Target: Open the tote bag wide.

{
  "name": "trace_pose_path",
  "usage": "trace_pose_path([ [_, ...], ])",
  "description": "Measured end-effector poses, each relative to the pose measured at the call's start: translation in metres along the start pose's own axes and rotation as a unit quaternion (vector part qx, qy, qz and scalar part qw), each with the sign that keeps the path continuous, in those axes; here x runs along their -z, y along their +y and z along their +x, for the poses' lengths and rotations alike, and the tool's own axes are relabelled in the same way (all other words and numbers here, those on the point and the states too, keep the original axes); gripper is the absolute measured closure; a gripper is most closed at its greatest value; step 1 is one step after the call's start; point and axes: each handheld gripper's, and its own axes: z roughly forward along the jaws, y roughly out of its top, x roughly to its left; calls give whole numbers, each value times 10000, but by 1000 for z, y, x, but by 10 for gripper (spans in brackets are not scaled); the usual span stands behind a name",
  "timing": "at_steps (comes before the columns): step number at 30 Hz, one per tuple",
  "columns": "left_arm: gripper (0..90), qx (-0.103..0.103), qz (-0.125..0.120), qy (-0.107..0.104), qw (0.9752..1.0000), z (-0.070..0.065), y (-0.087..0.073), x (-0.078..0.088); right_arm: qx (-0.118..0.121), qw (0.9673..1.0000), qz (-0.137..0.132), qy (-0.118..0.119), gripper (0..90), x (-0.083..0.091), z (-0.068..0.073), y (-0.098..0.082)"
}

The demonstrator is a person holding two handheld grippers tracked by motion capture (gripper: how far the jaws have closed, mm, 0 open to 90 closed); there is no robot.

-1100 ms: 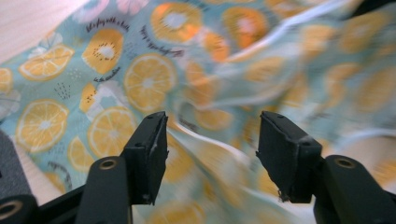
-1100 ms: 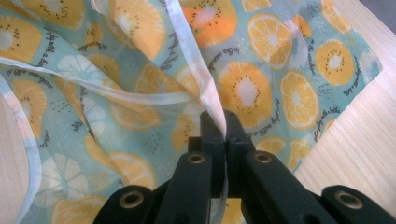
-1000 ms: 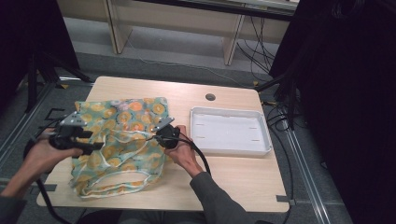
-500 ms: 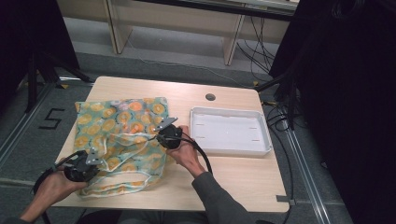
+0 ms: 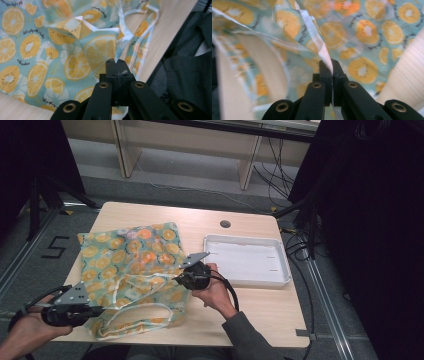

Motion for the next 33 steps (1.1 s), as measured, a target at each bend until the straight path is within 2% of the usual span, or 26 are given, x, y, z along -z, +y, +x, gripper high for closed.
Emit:
trace_pose_path([
  [1,898,53,-75,12,10000,1,1,5,-154,9998,52,104,900,6,4,-1],
  [2,898,37,-95,26,9999,3,1,9,-104,9998,14,179,900,9,6,-1],
  [4,898,136,-226,141,9996,17,5,16,-84,9997,47,215,900,14,7,2],
  [5,898,186,-263,222,9992,26,7,17,11,9997,29,249,900,13,4,5],
  [6,898,269,-341,321,9985,36,10,18,-238,9995,52,212,896,12,4,7],
  [7,898,275,-385,358,9982,46,13,18,-192,9997,36,177,885,7,-1,9],
  [9,898,417,-424,504,9970,64,19,13,-301,9994,129,60,850,-4,-8,12],
  [10,898,450,-441,516,9967,72,21,9,-351,9991,226,-80,814,-13,-14,13],
  [11,898,450,-441,516,9967,72,21,9,-434,9984,305,-181,788,-21,-18,13],
  [12,898,608,-393,598,9956,87,24,1,-483,9976,384,-324,759,-30,-23,13],
  [13,898,702,-344,621,9950,94,25,-4,-499,9965,501,-444,747,-34,-26,12],
  [14,898,897,-333,690,9930,98,26,-9,-511,9956,565,-555,722,-40,-29,10],
  [15,898,897,-333,690,9930,98,26,-9,-511,9956,565,-555,722,-40,-29,10],
  [16,898,859,-217,673,9938,108,26,-15,-514,9943,685,-637,689,-41,-32,10],
  [17,898,1017,-178,686,9923,113,25,-24,-709,9913,649,-900,607,-31,-37,10],
  [19,898,1043,-143,679,9921,116,25,-27,-622,9917,502,-1007,583,-20,-40,10],
  [20,898,1167,-136,678,9908,118,25,-34,-513,9930,325,-1014,567,-9,-39,12],
  [22,898,1169,-136,677,9907,120,26,-37,-459,9964,-111,-710,548,3,-33,17],
  [23,898,1309,-144,644,9892,119,26,-38,-387,9977,-242,-501,532,8,-29,18],
  [24,898,1229,-145,684,9900,121,26,-38,-297,9986,-227,-378,518,10,-24,19],
  [25,898,1235,-140,678,9899,121,25,-38,-185,9992,-203,-296,499,9,-19,19],
  [28,897,1215,-126,644,9904,121,25,-38,109,9999,40,-38,458,-5,-5,19],
  [30,897,1224,-134,644,9903,121,24,-38,463,9984,301,-101,436,-19,1,19],
  [31,898,1224,-134,644,9903,121,24,-38,463,9984,301,-101,436,-19,1,19],
  [32,897,1234,-156,632,9902,120,24,-39,652,9961,566,-160,474,-34,6,19],
  [33,897,1207,-140,611,9907,121,23,-39,828,9943,651,-180,523,-38,6,19],
])
